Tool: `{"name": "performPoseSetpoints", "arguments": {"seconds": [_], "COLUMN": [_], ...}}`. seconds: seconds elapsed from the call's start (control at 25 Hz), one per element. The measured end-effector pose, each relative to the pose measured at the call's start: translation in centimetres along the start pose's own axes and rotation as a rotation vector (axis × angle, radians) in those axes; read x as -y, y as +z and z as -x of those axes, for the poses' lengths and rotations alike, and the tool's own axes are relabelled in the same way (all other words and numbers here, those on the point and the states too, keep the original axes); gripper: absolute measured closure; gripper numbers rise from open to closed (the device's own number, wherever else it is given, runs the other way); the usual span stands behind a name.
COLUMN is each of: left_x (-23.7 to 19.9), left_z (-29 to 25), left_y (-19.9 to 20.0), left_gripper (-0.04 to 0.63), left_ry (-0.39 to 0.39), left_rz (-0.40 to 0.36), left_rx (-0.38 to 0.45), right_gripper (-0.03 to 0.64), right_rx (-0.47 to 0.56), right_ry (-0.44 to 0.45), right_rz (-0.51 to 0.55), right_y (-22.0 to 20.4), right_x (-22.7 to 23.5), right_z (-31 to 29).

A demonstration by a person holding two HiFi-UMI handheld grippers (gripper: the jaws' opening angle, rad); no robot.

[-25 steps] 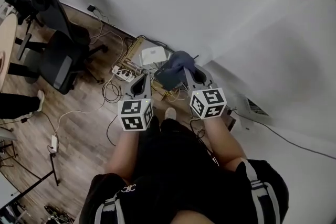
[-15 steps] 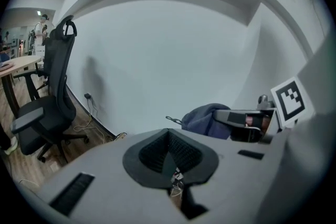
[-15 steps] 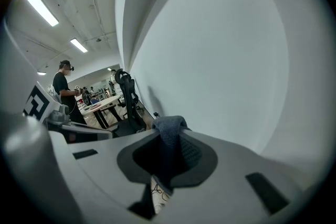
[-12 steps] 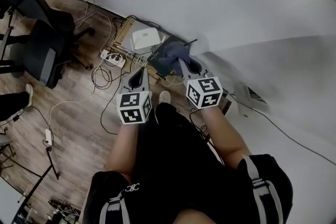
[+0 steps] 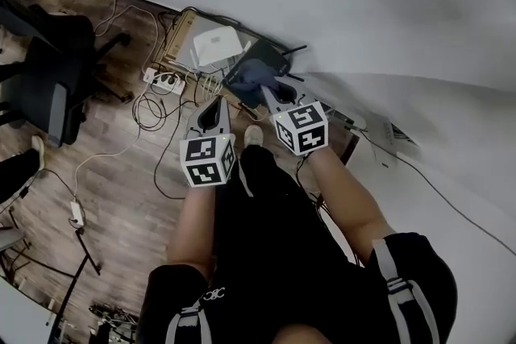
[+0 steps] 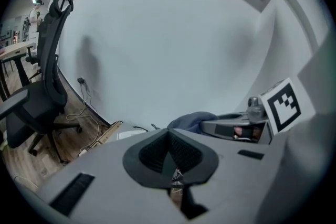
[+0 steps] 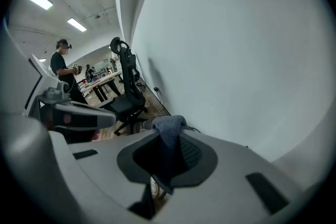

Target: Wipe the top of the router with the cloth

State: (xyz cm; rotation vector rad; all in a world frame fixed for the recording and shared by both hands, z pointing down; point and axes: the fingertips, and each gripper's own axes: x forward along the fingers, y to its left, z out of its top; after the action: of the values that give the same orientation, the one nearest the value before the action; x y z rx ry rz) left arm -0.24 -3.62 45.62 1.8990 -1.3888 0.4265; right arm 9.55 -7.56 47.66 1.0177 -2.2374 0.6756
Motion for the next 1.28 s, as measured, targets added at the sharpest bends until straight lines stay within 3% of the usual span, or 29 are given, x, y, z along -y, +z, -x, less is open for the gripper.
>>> {"name": "performPoseSetpoints", "arguments": {"seconds": [0.28,0.68,0.88,1.04,1.28], "left_x": [-3.1,-8.3,-9.2,-9.4,-9.1], "left_z": [-4.4,-9.4,-10.5,-10.8,-10.6], "left_y": [-2.7,-6.9,-8.8,-10.2,-12.4], "left_gripper": [0.595,0.595,0.595,0.595,0.595], "left_ry": [-0.009,-0.026,-0.035,-0.046,-0.070], "left_rz": [0.000,-0.011,-0.020,-0.002,0.008], "left_rx": [-0.045,-0.111,-0.124,-0.135,-0.159], "right_gripper": [0.594,0.594,0.594,0.594,0.594], "right_rx": [-0.149,-0.326,-0.435,-0.549,-0.667], "right_ry": [0.035,0.144,0.196,0.225,0.222], "right_rz": [-0.025,0.052,0.174,0.344,0.512], "right_y": [-5.6,-11.3,-14.0,-16.8,-20.1], "right_x": [1.0,1.1,0.1,-0.8,-0.7], "right_z": [-5.5,-12.8,-15.8,-17.2,-18.8]}}
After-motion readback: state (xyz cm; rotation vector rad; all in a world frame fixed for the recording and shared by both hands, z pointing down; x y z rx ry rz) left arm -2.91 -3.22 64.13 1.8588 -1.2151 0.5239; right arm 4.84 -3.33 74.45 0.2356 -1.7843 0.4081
